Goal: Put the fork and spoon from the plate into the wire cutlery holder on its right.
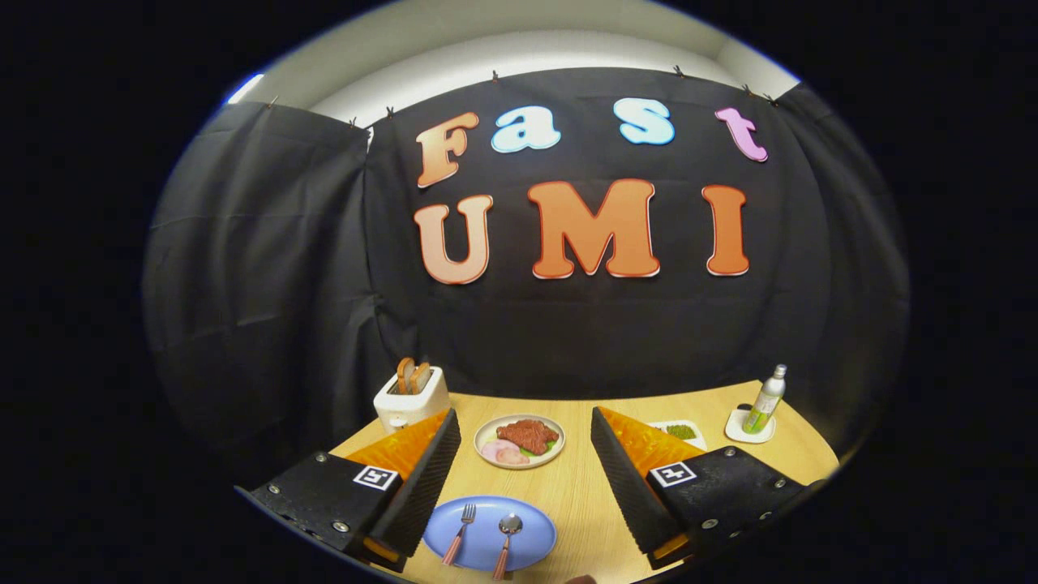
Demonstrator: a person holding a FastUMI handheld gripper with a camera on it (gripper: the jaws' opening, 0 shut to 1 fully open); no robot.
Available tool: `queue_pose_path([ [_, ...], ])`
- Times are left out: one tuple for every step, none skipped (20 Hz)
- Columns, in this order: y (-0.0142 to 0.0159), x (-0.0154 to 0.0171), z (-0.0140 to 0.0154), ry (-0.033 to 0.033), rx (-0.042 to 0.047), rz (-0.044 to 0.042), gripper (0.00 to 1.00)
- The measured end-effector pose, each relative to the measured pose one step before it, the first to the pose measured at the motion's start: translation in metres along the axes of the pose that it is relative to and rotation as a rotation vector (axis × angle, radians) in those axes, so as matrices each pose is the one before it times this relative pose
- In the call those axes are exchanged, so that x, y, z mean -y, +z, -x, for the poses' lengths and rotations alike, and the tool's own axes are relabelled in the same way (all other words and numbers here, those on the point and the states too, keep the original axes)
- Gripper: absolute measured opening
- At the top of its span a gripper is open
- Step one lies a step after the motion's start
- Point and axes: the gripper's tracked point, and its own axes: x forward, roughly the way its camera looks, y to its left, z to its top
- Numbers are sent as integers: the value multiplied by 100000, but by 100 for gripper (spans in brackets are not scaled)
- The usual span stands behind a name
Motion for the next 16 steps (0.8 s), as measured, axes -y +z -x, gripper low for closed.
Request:
queue_pose_path([
  [-1368,-264,-253,648,-3124,44,97],
  [-1390,-307,-280,427,-2851,227,97],
  [-1316,-269,-407,358,-2865,597,97],
  [-1731,-335,-406,1107,-3826,622,97],
  [-2056,-436,-413,1177,-5638,-27,97],
  [-1971,-337,-322,1219,-5285,-709,97],
  [-1793,-308,-538,947,-4283,-1172,97],
  [-1622,-187,-593,358,-4286,-1153,97],
  [-1540,-62,-459,-229,-4060,-854,97],
  [-1545,-34,-476,-606,-3866,-324,97],
  [-1377,14,-585,-786,-3696,203,97],
  [-1114,-73,-626,-982,-3156,629,97],
  [-911,14,-646,-961,-2673,673,96],
  [-893,-69,-446,-653,-2284,281,95],
  [-828,-110,-516,-17,-2163,-149,94],
  [-855,-94,-339,-300,-2379,-212,93],
])
